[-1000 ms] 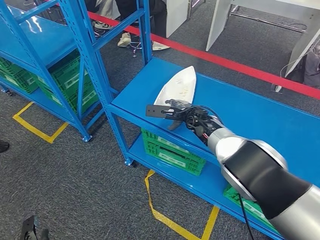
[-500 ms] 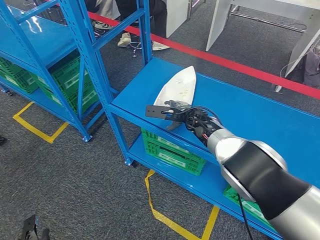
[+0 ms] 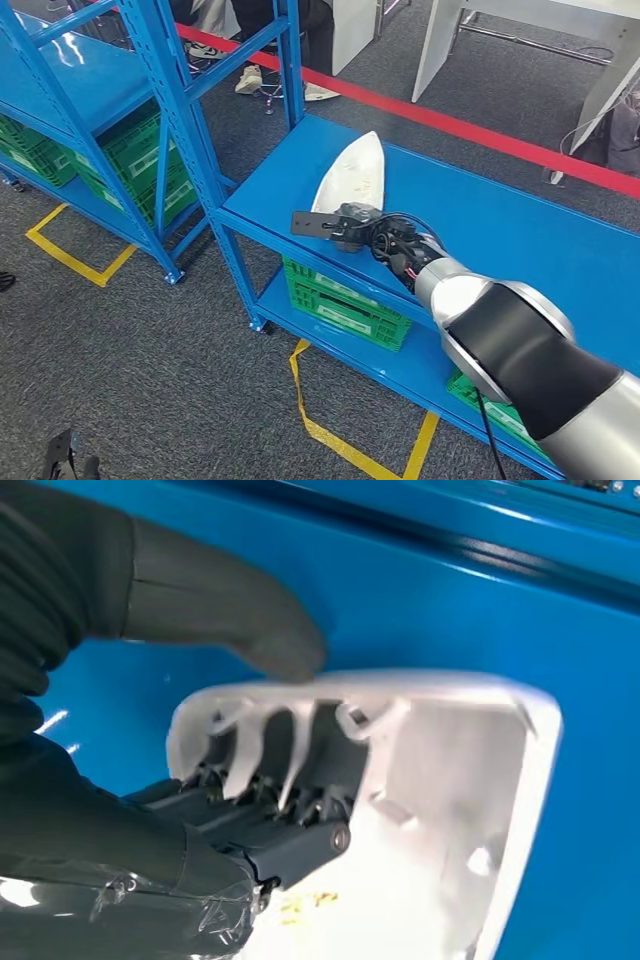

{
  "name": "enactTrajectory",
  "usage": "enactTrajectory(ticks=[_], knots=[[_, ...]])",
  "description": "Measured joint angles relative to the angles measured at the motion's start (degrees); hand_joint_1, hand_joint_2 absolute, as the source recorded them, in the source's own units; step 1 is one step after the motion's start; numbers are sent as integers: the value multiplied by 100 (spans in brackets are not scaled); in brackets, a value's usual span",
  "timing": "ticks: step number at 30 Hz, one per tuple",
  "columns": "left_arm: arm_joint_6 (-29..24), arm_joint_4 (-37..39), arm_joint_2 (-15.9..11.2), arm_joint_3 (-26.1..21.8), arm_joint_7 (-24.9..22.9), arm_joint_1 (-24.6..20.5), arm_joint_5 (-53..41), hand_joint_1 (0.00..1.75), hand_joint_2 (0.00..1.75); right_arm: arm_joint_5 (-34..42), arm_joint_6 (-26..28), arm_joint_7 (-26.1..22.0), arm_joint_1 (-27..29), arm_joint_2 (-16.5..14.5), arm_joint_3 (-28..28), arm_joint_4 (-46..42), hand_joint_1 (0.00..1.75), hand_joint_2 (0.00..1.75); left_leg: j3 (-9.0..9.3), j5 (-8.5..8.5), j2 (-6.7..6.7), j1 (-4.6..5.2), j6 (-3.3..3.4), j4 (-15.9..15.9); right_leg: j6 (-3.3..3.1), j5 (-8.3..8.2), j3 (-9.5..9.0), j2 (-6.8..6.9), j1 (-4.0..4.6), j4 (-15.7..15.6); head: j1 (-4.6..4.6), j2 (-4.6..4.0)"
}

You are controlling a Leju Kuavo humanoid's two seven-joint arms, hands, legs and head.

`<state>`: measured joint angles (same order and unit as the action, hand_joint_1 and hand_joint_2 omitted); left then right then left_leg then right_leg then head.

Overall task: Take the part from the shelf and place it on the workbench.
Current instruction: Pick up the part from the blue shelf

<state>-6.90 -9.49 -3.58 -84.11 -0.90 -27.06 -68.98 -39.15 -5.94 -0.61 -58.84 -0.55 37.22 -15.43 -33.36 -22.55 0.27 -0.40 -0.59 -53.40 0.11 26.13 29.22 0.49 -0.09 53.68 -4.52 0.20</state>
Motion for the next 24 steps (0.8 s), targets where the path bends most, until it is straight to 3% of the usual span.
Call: enactTrajectory(ticks=[24], knots=[[16,0,-4,2,0,0,3,0,0,-136,-71,24,-22,2,-81,0,175,175,10,0,-2,0,0,0,0,0,-8,-4,-1,0,0,0]])
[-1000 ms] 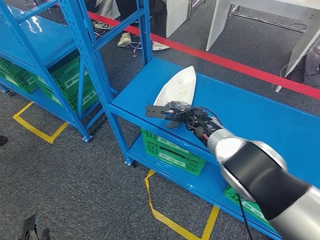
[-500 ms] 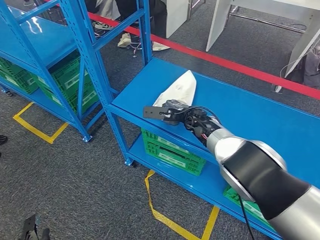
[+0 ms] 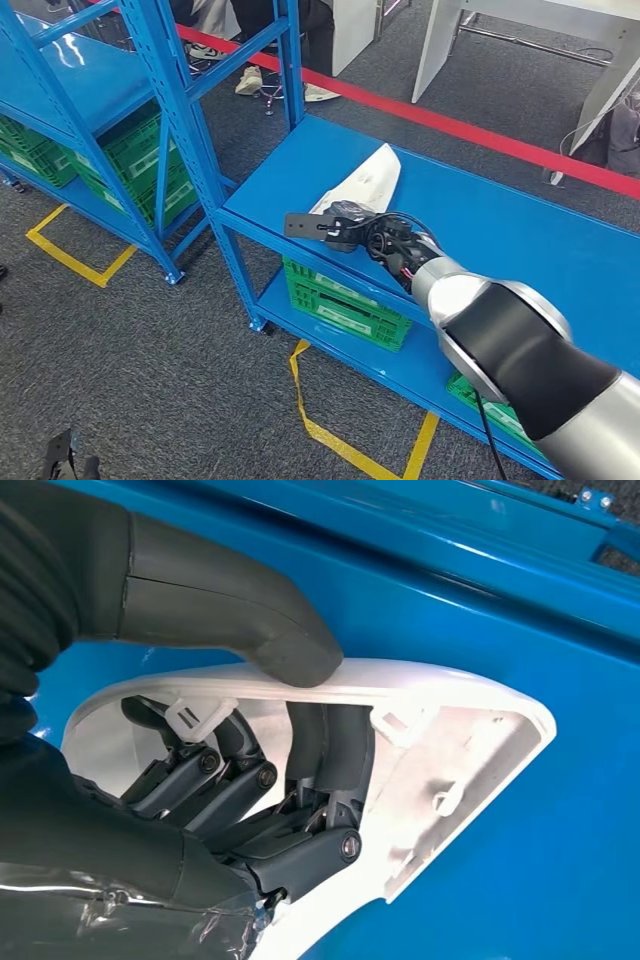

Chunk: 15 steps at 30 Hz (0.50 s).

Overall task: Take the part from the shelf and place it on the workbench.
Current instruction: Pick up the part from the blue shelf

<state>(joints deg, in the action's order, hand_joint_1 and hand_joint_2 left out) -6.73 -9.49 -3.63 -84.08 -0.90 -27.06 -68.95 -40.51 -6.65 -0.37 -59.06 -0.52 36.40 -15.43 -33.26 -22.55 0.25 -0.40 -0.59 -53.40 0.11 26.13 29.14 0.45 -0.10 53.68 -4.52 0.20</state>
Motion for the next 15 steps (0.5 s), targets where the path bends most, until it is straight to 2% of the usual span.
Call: enactTrajectory(ticks=[15], knots=[[-3,0,-8,0,6,3,30,0,0,-20,143,-96,-30,12,-23,0,175,175,0,0,0,0,0,0,0,0,-1,0,0,0,0,0]])
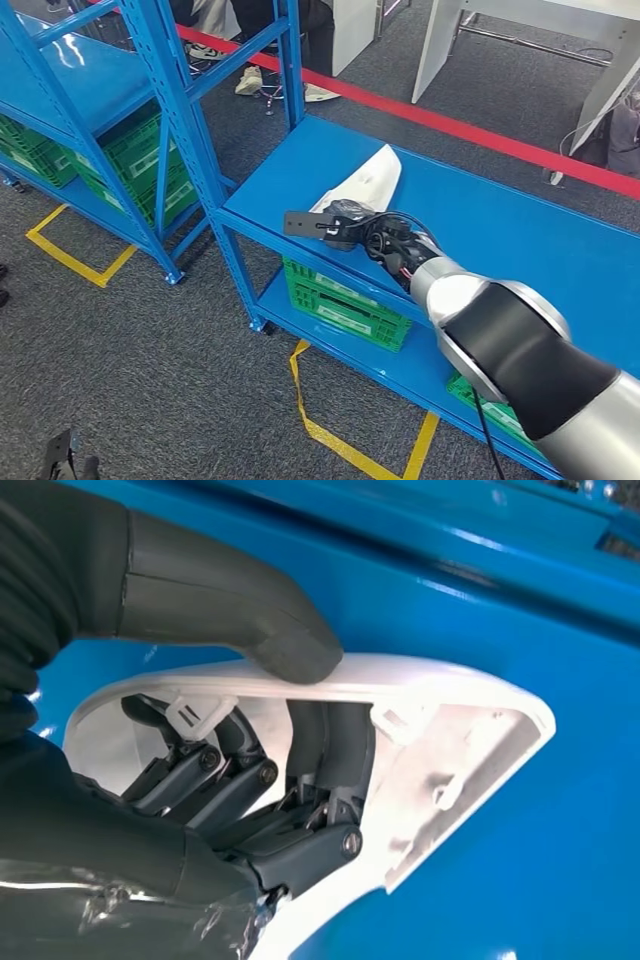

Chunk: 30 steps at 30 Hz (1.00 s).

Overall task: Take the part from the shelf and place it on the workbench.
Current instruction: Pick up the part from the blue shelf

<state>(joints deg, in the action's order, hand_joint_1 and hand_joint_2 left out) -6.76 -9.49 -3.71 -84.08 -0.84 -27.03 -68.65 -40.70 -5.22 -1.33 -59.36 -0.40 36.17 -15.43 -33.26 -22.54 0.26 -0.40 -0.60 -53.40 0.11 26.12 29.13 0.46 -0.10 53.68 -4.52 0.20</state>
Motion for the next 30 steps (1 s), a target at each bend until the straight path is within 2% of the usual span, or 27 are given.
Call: enactTrajectory(ticks=[11,30], knots=[[-4,0,-57,0,2,28,58,0,0,176,191,-210,-193,27,-185,0,175,175,-1,0,-6,1,-1,0,0,-1,2,-2,-1,0,1,0],[-43,0,-194,0,114,131,229,0,0,956,295,-840,-713,105,-958,-154,175,175,-1,0,-5,-3,-1,0,0,-1,3,-1,-8,0,0,0]])
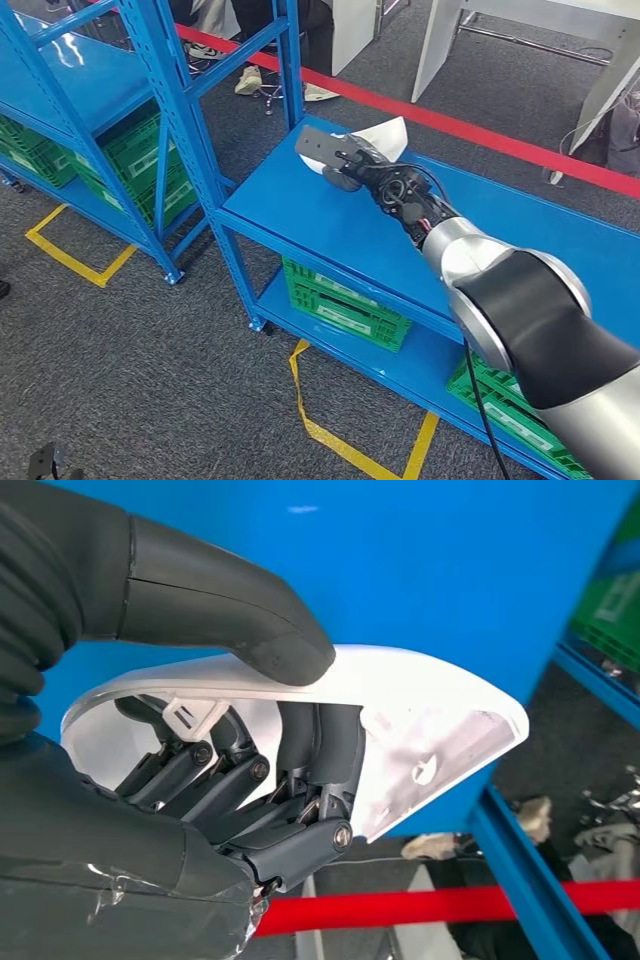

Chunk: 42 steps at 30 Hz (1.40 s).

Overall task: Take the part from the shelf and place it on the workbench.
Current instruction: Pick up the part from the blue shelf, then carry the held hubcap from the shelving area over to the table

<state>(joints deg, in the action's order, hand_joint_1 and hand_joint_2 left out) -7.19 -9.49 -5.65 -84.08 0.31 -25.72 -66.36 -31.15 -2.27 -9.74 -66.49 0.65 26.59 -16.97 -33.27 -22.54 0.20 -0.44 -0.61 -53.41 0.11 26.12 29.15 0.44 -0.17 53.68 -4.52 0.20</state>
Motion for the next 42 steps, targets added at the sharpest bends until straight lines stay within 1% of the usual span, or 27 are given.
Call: enactTrajectory(ticks=[3,6,11,14,18,21,26,31,36,42], knots=[[1,0,-4,0,4,3,-1,0,0,238,-22,-153,-67,8,-114,-54,175,175,0,0,0,0,0,0,0,0,0,0,0,0,0,0],[2,0,-5,0,15,6,-1,0,0,547,-154,-312,-167,11,-255,-119,175,175,0,0,0,0,0,0,0,0,0,0,0,0,0,0],[1,0,-8,0,108,13,65,0,0,1309,-697,-549,-270,7,-550,-275,175,175,-1,0,1,0,0,0,0,0,-1,2,0,0,0,0],[-23,0,-14,-1,207,30,132,0,0,1747,-1005,-604,-326,-17,-725,-387,175,175,-1,0,2,0,0,0,0,0,-2,3,1,1,1,0],[-70,0,-16,-4,371,57,232,0,175,2229,-1240,-596,-350,-78,-872,-586,175,175,-1,0,2,0,0,0,0,0,-3,3,3,1,0,0],[-140,0,-17,-13,511,75,287,0,175,2735,-1355,-509,-334,-138,-904,-825,175,175,-1,0,2,0,0,1,0,0,-2,2,3,2,1,0],[-152,0,-19,-25,611,113,373,0,175,3590,-1483,-227,-203,-202,-872,-1347,175,175,-1,0,3,0,0,1,0,0,-3,3,4,1,0,0],[-142,0,-20,-33,648,148,420,0,175,3981,-1530,-60,-50,-216,-831,-1784,175,175,-1,0,3,0,0,0,0,0,-3,3,4,1,0,0],[-108,0,-26,-37,666,184,550,0,175,4707,-1539,256,175,-215,-790,-2280,175,175,0,0,2,0,0,0,0,0,-2,2,3,1,-1,0],[-90,0,-44,-38,640,223,603,0,175,4881,-1492,388,392,-214,-746,-2779,175,175,0,0,2,0,0,0,0,0,0,2,2,1,0,0]])
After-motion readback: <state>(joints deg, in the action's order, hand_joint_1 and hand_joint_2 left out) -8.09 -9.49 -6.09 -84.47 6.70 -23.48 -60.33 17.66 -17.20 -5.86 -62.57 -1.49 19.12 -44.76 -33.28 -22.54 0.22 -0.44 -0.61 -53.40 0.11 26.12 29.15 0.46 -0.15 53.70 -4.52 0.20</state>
